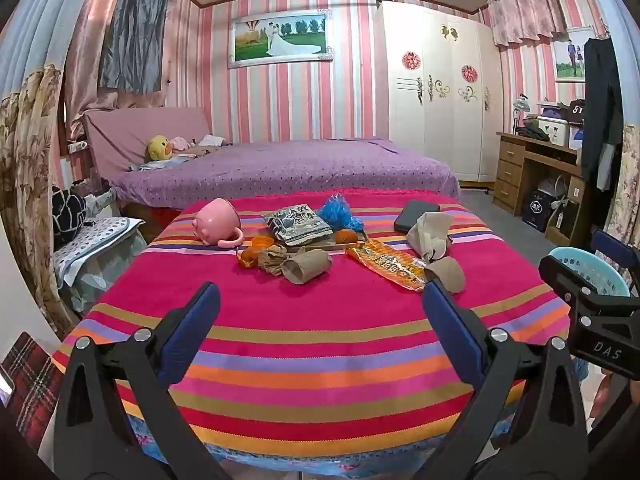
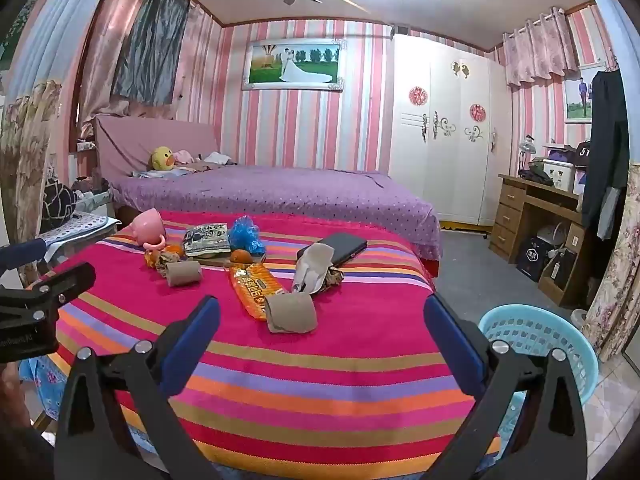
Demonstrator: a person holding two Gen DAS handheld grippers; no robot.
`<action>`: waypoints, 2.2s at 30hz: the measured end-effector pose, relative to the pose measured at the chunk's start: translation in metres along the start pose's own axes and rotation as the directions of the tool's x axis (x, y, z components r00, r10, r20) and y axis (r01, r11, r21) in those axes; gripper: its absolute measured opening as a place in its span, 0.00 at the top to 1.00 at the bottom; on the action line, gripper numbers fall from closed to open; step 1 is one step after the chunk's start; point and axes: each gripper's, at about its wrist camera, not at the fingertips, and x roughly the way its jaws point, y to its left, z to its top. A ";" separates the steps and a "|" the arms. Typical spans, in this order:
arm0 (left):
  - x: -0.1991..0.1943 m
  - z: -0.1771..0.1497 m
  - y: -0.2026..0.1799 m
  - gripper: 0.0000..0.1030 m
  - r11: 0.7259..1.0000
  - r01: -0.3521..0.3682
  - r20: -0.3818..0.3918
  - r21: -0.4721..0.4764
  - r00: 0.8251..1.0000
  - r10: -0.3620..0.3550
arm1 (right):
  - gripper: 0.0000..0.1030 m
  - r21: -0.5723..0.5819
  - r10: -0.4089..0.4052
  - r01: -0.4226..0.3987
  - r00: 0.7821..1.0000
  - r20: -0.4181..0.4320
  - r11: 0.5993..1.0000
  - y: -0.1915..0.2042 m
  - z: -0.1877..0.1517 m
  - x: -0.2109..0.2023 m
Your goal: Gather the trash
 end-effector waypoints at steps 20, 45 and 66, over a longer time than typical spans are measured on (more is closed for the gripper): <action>-0.001 0.001 0.002 0.05 1.000 -0.004 -0.007 -0.008 1.000 0.004 | 0.04 0.008 -0.010 0.010 1.000 0.003 1.000 -0.004 0.001 -0.004; -0.002 -0.006 0.007 0.05 1.000 -0.005 -0.009 -0.013 1.000 0.005 | 0.04 0.005 -0.018 0.018 1.000 0.007 1.000 -0.003 -0.002 0.001; -0.002 -0.005 0.006 0.05 1.000 -0.004 -0.009 -0.013 1.000 0.004 | 0.04 0.004 -0.018 0.018 1.000 0.009 1.000 -0.003 -0.003 0.002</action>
